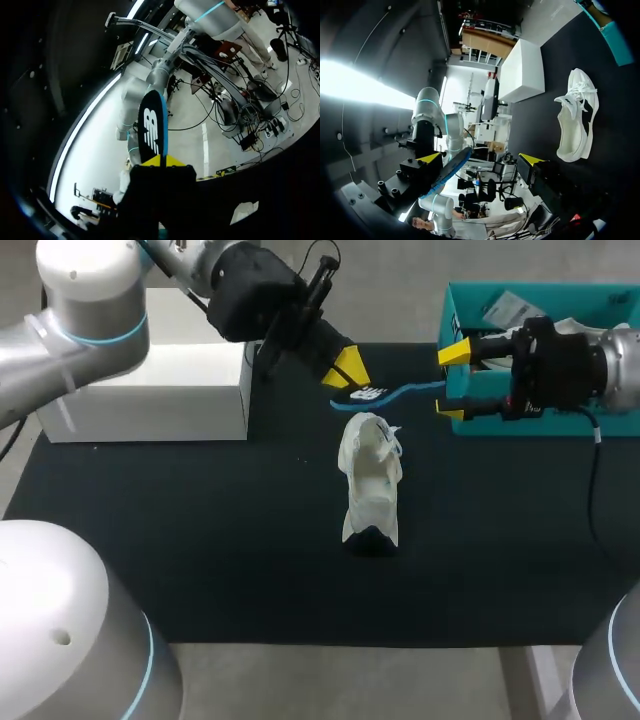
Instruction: Take the shoe out of the shoebox, open the shoe tongue, remove and reinsert the insole, then place the shoe into the shoebox
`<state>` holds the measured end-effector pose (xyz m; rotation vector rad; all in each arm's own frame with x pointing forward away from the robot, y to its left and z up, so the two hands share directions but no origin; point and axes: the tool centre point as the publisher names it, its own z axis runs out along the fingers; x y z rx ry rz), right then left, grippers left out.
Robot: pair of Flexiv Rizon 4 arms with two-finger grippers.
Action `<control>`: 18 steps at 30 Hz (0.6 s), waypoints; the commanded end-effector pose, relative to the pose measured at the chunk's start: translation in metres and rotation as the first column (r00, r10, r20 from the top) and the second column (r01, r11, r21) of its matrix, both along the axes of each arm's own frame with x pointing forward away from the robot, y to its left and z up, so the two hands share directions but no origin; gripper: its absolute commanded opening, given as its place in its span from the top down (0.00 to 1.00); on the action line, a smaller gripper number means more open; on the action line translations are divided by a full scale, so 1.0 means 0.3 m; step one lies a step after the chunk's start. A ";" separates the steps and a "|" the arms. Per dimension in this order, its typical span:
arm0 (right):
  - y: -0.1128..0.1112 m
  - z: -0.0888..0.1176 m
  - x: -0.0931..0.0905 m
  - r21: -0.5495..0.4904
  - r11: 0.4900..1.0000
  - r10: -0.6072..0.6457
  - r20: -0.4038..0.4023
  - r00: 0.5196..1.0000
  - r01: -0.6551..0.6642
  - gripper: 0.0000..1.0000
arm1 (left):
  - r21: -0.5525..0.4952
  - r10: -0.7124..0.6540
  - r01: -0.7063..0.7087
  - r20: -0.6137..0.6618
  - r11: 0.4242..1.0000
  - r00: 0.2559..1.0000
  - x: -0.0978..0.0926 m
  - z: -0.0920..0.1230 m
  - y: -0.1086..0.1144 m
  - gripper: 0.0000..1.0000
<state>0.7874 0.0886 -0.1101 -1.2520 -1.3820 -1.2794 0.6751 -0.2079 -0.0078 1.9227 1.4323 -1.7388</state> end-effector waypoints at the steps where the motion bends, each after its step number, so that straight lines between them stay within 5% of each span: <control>1: 0.007 0.003 -0.009 0.006 1.000 -0.007 0.002 1.000 0.007 0.00 | 0.131 -0.065 0.053 0.091 0.990 0.994 -0.012 0.020 0.008 1.00; 6: 0.026 0.012 -0.008 0.021 1.000 0.001 0.010 1.000 -0.001 0.00 | 0.131 -0.065 0.053 0.091 0.990 0.994 -0.012 0.020 0.008 1.00; 14: 0.056 0.034 -0.017 0.035 0.999 0.009 0.015 1.000 -0.009 0.00 | 0.028 0.025 -0.047 0.525 0.999 0.851 0.084 -0.104 -0.040 1.00; 18: 0.072 0.050 -0.023 0.034 0.999 0.018 0.018 1.000 -0.019 0.00 | -0.040 0.112 -0.110 0.590 0.993 0.800 0.122 -0.135 -0.066 1.00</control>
